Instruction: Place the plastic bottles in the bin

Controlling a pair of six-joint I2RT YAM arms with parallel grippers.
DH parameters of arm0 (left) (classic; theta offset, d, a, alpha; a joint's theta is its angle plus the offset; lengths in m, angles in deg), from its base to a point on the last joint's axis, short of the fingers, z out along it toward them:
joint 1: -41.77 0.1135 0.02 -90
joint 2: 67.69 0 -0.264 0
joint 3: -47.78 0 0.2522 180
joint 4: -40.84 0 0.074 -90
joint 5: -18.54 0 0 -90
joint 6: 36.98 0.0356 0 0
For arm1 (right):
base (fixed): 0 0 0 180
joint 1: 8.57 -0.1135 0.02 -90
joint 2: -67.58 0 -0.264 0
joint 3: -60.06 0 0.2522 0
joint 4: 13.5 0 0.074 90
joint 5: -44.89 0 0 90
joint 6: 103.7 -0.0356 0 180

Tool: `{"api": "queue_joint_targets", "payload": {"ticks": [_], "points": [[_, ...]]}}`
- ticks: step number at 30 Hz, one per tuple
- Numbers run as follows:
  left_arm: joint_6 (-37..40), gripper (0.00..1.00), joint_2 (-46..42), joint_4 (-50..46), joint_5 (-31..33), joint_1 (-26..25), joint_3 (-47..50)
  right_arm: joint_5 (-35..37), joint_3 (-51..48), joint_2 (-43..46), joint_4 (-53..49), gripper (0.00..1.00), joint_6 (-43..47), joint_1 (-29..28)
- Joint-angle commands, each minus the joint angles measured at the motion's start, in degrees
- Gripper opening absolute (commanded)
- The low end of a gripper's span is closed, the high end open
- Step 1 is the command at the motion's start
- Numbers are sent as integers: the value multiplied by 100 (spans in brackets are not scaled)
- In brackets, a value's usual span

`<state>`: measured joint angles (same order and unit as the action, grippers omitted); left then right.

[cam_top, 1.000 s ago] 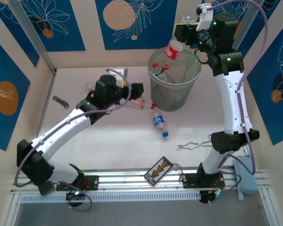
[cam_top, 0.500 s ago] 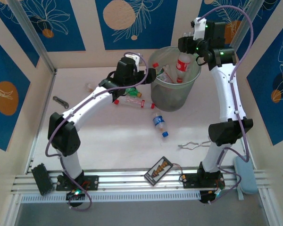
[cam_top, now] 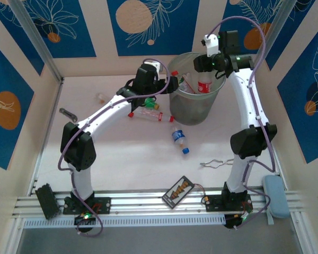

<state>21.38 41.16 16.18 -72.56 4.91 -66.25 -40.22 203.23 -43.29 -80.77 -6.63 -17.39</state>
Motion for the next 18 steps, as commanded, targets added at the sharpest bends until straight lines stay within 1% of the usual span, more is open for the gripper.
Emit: {"api": "queue_joint_targets", "payload": {"ticks": [1, 8, 11, 13, 18], "points": [[-9, 85, 220, -231, -13, 27, -98, -281, 236, -290, -691, 51, 260, -69], [-44, 85, 292, -233, -52, 49, -128, -397, -9, -508, -622, 51, 244, -142], [-53, 85, 311, -233, -67, 62, -124, -465, -59, -623, -634, 54, 151, -142], [-64, 85, 332, -237, -83, 75, -138, -484, -104, -695, -638, 58, 102, -153], [-62, 84, 358, -235, -136, 87, -159, -567, 140, -805, -747, 73, 14, -145]]}}
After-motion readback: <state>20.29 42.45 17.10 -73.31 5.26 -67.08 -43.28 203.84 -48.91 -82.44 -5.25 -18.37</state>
